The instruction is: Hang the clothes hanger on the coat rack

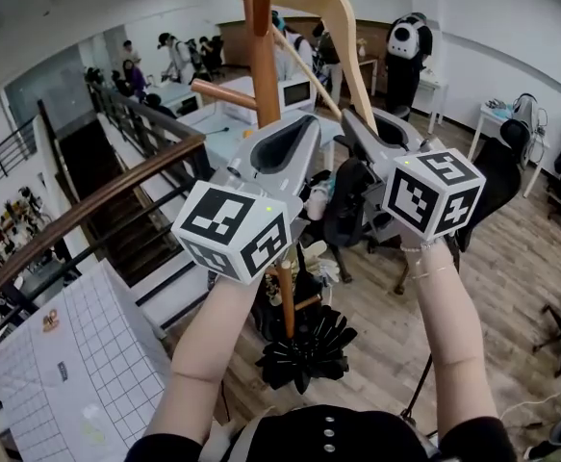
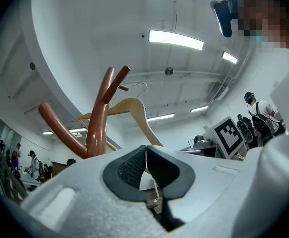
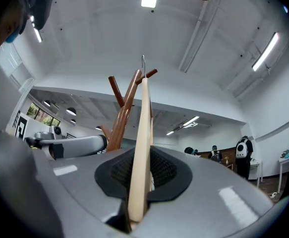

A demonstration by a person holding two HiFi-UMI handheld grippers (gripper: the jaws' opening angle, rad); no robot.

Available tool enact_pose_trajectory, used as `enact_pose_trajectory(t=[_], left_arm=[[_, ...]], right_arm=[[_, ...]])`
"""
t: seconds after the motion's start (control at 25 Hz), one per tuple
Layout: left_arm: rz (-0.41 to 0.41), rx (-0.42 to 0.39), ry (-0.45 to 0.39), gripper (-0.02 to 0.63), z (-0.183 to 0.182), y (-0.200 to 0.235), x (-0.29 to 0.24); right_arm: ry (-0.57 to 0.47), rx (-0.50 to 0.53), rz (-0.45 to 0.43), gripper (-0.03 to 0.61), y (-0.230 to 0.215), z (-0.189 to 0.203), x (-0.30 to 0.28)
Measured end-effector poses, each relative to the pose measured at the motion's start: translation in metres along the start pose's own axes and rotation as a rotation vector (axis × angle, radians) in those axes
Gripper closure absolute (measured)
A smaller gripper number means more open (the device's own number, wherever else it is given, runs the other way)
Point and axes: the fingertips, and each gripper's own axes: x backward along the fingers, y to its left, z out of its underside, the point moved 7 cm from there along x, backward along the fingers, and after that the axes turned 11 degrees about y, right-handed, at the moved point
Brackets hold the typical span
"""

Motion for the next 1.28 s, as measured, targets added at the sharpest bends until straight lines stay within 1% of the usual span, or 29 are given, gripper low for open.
enact_pose_trajectory(t=[0.16,0.4,0.56,0.68,0.8,0.96,1.28], left_arm=[[-0.021,-0.015,-0.024,0.618,-0.011,0.003,0.000],[-0.035,-0.007,-0.047,0.618,-0.018,0.010,0.001],[-0.024,-0.036,-0.039,0.618,-0.019,0.008,0.000],[-0.031,-0.046,-0.025,0.618,-0.018,0.013,0.000],[-0.044,-0.044,-0.023,0.618,-0.018,0.017,0.002],[-0.061,-0.033,-0.028,0.618,-0.017,0.022,0.005],[-0.074,0.003,-0.005,0.618,0.002,0.030,0.009]], right_arm=[[-0.013,0.034,0.005,0.538,-0.001,-0.018,-0.007],[0.006,0.093,0.026,0.538,-0.003,-0.035,-0.023],[-0.003,0.100,0.021,0.538,-0.003,-0.045,-0.025],[0.000,0.096,0.013,0.538,-0.005,-0.051,-0.029],[0.027,0.084,0.021,0.538,-0.011,-0.051,-0.040],[0.061,0.096,0.028,0.538,-0.014,-0.047,-0.051],[0.072,0.096,0.005,0.538,-0.002,-0.038,-0.062]])
